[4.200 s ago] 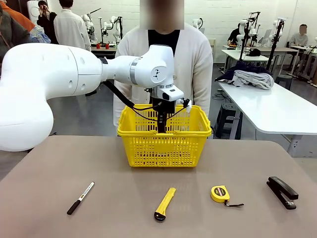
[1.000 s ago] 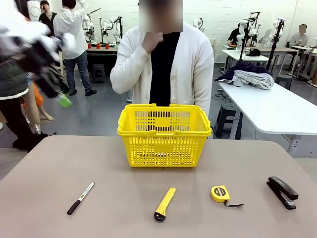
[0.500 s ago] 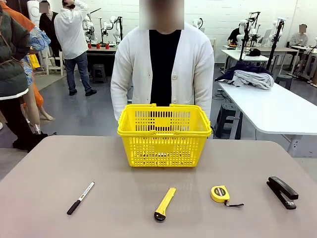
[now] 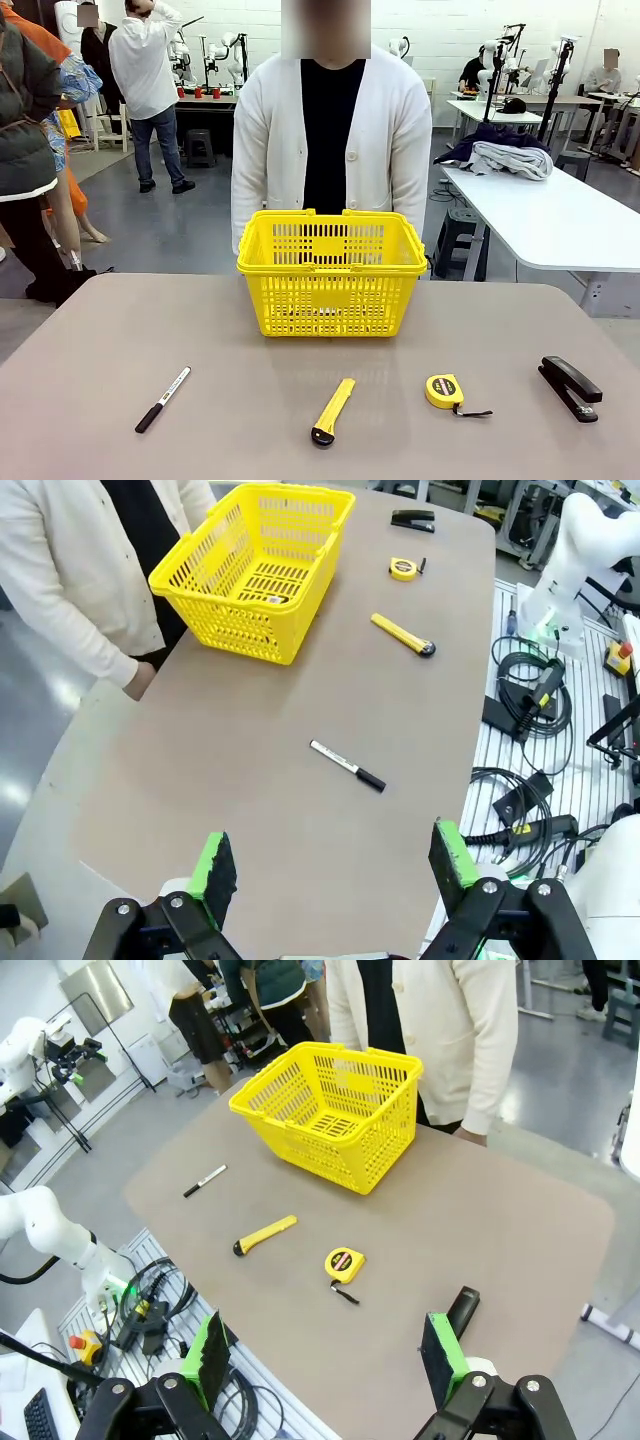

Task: Place the items the person wants into the basket.
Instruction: Pick up the item the person points to and place it in the Market Basket.

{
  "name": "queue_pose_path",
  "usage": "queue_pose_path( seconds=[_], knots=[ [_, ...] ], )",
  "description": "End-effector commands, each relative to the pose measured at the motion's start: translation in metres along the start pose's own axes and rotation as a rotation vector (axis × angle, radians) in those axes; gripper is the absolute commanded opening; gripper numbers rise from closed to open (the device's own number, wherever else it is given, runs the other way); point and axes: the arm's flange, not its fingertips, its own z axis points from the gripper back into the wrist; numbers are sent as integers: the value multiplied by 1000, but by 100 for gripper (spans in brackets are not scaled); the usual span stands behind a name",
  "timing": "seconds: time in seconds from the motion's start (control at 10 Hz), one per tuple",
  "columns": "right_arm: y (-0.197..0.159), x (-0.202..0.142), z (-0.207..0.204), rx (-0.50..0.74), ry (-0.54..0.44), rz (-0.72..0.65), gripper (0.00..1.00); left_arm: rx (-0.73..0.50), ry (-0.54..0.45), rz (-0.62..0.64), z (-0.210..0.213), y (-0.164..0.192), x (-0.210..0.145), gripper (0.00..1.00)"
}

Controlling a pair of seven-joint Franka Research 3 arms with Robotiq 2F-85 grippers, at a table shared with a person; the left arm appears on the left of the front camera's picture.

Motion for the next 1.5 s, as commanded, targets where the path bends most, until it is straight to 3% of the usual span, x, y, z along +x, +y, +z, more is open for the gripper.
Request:
queue_pose_path(
  seconds=[0.0,1.4],
  knots=[
    [-1,0,-2,14,-10,14,100,-8,-7,4,8,-1,-7,100],
    [-1,0,-2,14,-10,14,100,-8,-7,4,8,-1,-7,100]
  ],
)
